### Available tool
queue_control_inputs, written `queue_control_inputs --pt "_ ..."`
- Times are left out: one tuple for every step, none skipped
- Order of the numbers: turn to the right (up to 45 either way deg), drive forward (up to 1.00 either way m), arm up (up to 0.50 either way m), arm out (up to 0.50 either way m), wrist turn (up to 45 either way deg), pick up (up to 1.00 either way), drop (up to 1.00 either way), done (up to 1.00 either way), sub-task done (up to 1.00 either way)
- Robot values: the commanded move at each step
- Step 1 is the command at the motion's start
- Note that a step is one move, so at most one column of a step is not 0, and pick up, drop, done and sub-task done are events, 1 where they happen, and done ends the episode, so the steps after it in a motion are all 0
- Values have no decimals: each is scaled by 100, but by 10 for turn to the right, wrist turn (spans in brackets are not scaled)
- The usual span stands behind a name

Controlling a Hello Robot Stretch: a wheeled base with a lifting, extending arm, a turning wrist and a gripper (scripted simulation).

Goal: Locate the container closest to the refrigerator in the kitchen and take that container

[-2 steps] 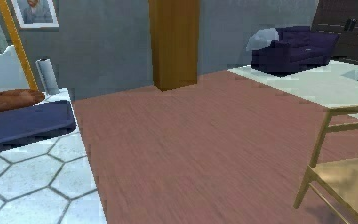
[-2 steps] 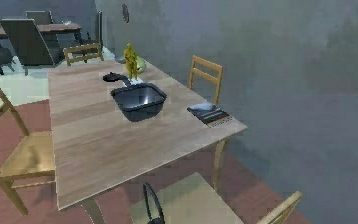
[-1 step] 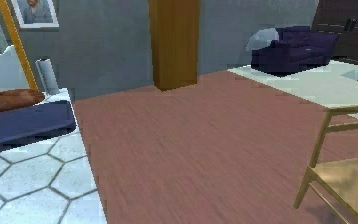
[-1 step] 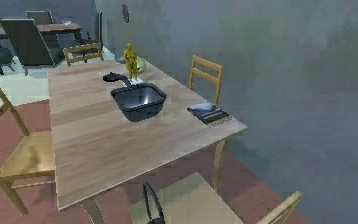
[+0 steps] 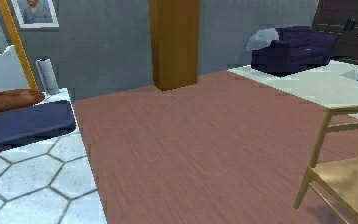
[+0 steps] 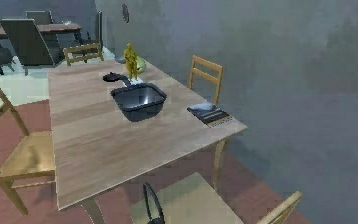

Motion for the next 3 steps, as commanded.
queue_control_inputs --pt "0 0 0 0 450 0 0 0 0" --pt "0 0 0 0 450 0 0 0 0" --pt "0 0 0 0 450 0 0 0 0"
